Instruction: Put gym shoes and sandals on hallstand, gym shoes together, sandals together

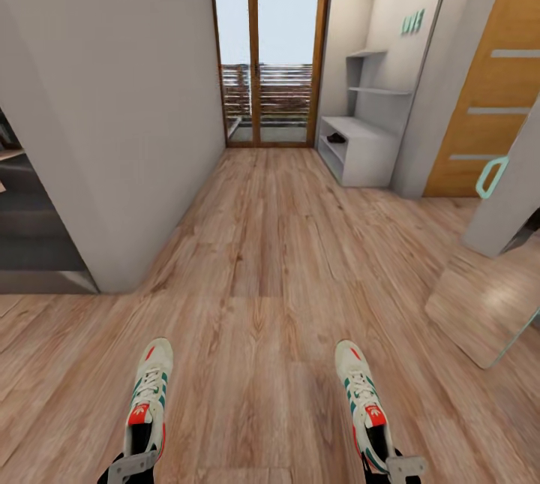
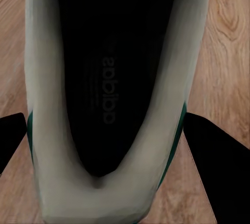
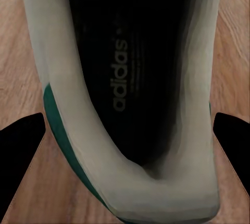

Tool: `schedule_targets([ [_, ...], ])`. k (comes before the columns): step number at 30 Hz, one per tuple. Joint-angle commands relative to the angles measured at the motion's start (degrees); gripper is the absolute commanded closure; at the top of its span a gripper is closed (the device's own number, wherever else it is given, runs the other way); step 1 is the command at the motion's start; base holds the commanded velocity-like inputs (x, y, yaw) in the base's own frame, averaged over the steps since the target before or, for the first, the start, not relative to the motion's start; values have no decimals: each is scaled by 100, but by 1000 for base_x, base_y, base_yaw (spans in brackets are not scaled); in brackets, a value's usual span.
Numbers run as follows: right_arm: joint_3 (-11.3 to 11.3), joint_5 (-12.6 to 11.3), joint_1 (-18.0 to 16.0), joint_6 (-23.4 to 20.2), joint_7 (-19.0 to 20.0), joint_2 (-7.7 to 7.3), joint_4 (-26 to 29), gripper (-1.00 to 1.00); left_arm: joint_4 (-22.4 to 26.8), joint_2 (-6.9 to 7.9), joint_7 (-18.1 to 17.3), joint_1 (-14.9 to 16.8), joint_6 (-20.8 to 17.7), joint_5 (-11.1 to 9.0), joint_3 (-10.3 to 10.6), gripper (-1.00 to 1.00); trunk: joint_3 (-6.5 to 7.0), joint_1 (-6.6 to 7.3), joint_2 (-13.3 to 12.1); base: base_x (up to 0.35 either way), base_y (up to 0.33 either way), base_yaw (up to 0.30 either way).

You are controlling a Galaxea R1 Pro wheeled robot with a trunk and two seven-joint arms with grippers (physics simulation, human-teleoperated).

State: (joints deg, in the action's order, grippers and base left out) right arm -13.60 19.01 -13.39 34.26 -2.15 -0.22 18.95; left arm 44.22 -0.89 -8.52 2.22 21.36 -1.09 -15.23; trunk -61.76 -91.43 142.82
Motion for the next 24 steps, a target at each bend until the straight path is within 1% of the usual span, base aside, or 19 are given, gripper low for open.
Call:
schedule_targets([
  [1, -30, 59, -5, 20, -22, 3, -5, 100, -1, -7, -62, 3, 8, -14, -32, 100, -5, -2, 2, 339, 0, 0],
  [24, -31, 59, -1, 29, -22, -4, -5, 100, -1, -7, -62, 5, 9, -14, -30, 100, -5, -2, 2, 339, 0, 0],
])
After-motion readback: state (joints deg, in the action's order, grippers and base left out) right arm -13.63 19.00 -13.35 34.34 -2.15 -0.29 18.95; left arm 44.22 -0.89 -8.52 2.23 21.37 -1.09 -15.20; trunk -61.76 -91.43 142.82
